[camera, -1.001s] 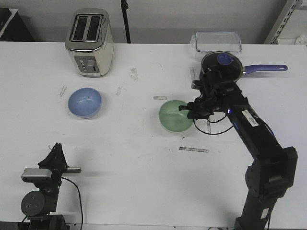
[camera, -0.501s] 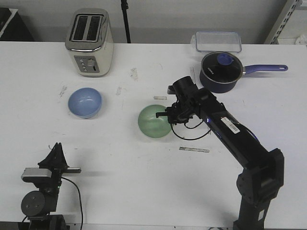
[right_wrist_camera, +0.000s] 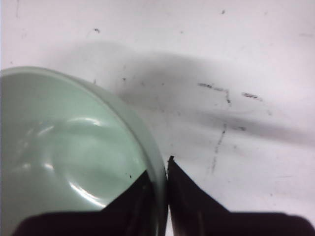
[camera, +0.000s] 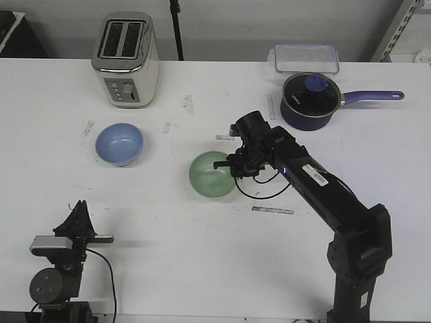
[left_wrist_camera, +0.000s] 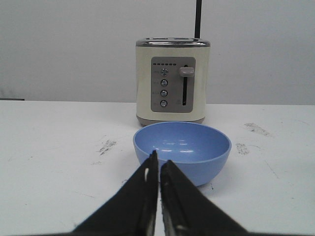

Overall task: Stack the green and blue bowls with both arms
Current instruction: 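Grip the green bowl rim and drag it toward the table center, then settle the green bowl at the center and open the right gripper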

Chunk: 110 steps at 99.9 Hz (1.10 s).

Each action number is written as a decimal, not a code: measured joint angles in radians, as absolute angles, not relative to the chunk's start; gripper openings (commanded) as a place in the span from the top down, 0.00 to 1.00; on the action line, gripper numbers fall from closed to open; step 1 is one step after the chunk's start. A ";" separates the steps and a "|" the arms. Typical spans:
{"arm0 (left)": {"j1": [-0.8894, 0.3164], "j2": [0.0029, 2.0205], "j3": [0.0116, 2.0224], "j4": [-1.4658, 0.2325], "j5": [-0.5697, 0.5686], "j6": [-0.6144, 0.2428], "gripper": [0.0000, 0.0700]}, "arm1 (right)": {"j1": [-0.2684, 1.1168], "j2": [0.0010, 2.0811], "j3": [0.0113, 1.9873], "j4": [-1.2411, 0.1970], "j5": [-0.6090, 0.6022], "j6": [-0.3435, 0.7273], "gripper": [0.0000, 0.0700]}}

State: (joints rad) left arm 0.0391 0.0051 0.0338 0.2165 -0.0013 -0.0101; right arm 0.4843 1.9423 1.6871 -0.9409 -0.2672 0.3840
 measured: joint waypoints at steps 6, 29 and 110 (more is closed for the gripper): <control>0.039 0.005 0.034 0.216 -0.001 -0.010 1.00 | 0.484 1.942 1.670 -0.916 -0.283 0.385 0.99; 0.039 0.005 0.034 0.216 -0.001 -0.010 1.00 | 0.472 1.943 1.616 -0.923 -0.293 0.390 0.99; 0.039 0.005 0.034 0.216 -0.001 -0.010 1.00 | 0.458 1.943 1.616 -0.919 -0.294 0.371 0.98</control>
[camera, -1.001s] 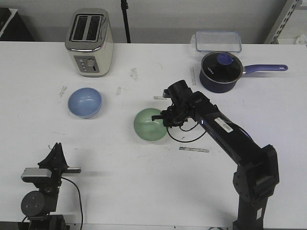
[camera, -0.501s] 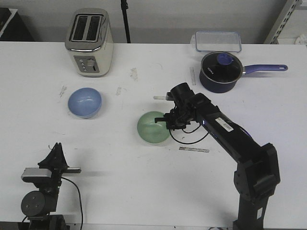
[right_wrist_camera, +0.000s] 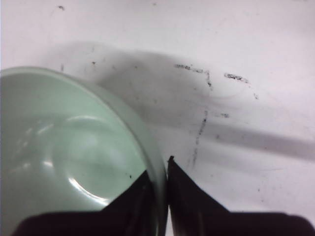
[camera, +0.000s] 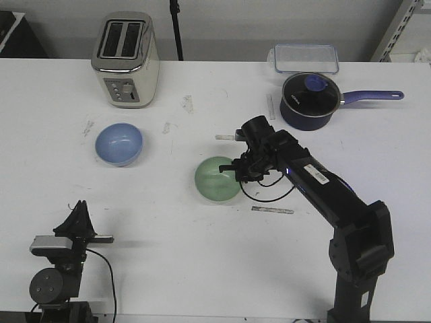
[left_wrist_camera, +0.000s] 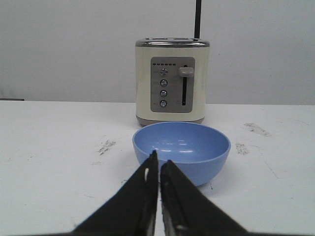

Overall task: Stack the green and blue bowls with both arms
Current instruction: 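Settle the green bowl at the center and open the right gripper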

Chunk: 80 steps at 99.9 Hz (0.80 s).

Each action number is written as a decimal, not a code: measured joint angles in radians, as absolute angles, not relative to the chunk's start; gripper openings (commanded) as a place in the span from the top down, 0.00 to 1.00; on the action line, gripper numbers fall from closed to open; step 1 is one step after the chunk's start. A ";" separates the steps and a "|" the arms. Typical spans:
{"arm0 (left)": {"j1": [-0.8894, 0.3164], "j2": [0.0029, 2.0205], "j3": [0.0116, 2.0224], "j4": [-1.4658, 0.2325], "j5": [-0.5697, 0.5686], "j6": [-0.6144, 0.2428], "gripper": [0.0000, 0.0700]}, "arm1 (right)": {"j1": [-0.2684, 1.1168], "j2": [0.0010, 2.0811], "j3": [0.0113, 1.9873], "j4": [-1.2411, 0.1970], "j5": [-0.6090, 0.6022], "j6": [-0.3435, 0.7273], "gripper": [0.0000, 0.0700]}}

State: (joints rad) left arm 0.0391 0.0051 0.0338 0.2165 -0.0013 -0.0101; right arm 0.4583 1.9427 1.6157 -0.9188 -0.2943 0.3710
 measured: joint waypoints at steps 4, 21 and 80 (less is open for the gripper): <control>0.039 0.005 0.034 0.216 -0.001 -0.010 1.00 | 0.458 1.943 1.616 -0.919 -0.294 0.371 0.98; 0.039 0.005 0.034 0.216 -0.001 -0.010 1.00 | 0.458 1.943 1.616 -0.919 -0.294 0.371 0.94; 0.039 0.005 0.034 0.216 -0.001 -0.010 1.00 | 0.458 1.943 1.616 -0.917 -0.290 0.370 0.25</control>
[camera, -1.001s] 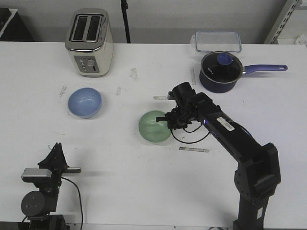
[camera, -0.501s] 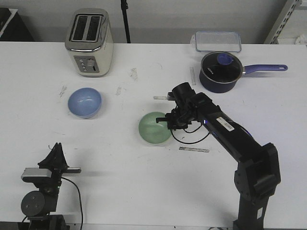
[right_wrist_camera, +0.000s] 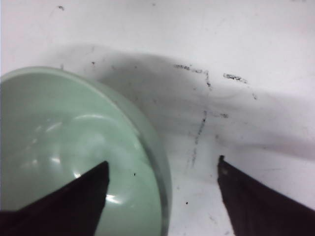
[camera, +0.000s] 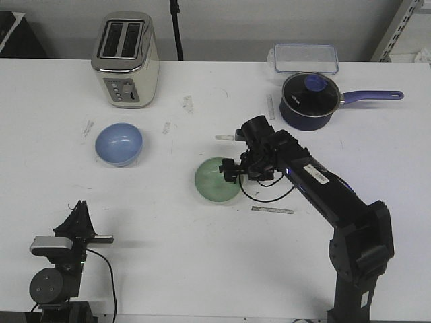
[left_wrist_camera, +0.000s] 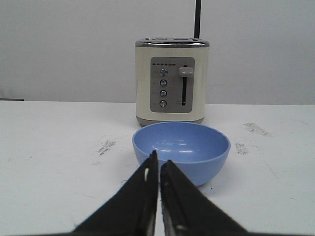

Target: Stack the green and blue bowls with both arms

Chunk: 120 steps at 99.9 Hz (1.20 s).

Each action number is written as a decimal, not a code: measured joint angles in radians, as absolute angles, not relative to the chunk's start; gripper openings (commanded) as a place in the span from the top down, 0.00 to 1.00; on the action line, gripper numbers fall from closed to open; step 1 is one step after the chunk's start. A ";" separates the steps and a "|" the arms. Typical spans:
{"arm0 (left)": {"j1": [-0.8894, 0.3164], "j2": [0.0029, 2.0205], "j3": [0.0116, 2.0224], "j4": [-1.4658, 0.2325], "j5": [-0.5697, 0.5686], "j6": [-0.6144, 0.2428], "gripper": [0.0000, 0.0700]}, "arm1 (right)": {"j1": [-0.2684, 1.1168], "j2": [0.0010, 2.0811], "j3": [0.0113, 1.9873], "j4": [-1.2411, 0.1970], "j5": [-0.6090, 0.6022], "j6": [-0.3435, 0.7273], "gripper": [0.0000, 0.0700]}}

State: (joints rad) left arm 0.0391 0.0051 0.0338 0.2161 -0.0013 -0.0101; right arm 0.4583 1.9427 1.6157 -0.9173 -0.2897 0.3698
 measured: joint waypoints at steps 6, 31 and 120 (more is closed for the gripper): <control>0.039 0.005 0.034 0.216 -0.001 -0.010 1.00 | 0.458 1.942 1.616 -0.915 -0.288 0.368 0.25; 0.039 0.005 0.034 0.216 -0.001 -0.010 1.00 | 0.458 1.879 1.614 -0.898 -0.287 0.342 0.26; 0.039 0.005 0.034 0.216 -0.001 -0.010 1.00 | 0.199 1.085 0.820 -0.015 -0.052 0.089 0.99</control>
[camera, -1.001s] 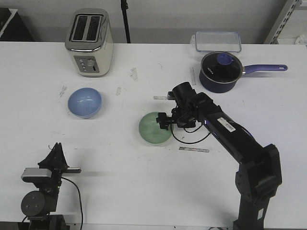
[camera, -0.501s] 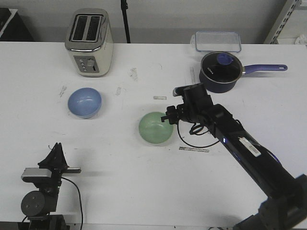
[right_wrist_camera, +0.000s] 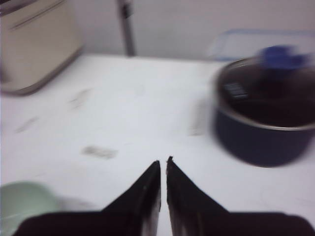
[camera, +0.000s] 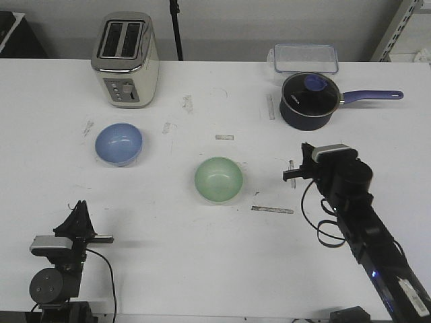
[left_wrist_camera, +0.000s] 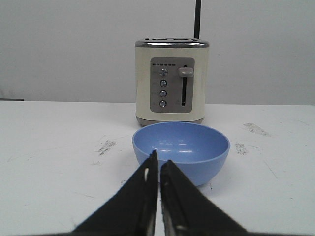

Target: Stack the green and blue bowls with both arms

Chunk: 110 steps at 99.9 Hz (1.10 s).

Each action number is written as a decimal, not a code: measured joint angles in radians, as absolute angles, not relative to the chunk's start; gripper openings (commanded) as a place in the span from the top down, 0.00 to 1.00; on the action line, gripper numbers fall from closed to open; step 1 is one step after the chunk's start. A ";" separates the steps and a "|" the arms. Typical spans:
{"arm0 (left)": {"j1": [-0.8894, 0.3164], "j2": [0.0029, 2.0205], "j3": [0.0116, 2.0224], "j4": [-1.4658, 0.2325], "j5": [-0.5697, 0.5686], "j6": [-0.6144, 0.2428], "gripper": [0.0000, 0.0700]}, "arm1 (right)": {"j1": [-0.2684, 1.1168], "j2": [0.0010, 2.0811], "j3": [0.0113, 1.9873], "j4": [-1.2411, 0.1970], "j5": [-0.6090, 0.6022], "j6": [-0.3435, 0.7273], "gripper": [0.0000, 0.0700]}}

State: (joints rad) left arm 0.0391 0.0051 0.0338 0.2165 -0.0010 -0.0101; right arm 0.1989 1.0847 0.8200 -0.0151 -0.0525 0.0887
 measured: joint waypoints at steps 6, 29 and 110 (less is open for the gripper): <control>0.039 0.005 0.034 0.216 -0.001 -0.010 1.00 | 0.159 1.026 0.785 -0.014 -0.037 0.081 0.99; 0.039 0.005 0.034 0.216 -0.001 -0.010 1.00 | 0.039 0.827 0.666 -0.005 -0.025 0.060 0.99; 0.039 0.005 0.034 0.216 -0.001 -0.010 1.00 | 0.005 0.383 0.524 -0.041 -0.026 -0.022 0.99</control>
State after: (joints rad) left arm 0.0391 0.0051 0.0338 0.2165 -0.0013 -0.0101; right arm 0.0048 0.3832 0.5243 -0.0406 -0.0257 -0.0223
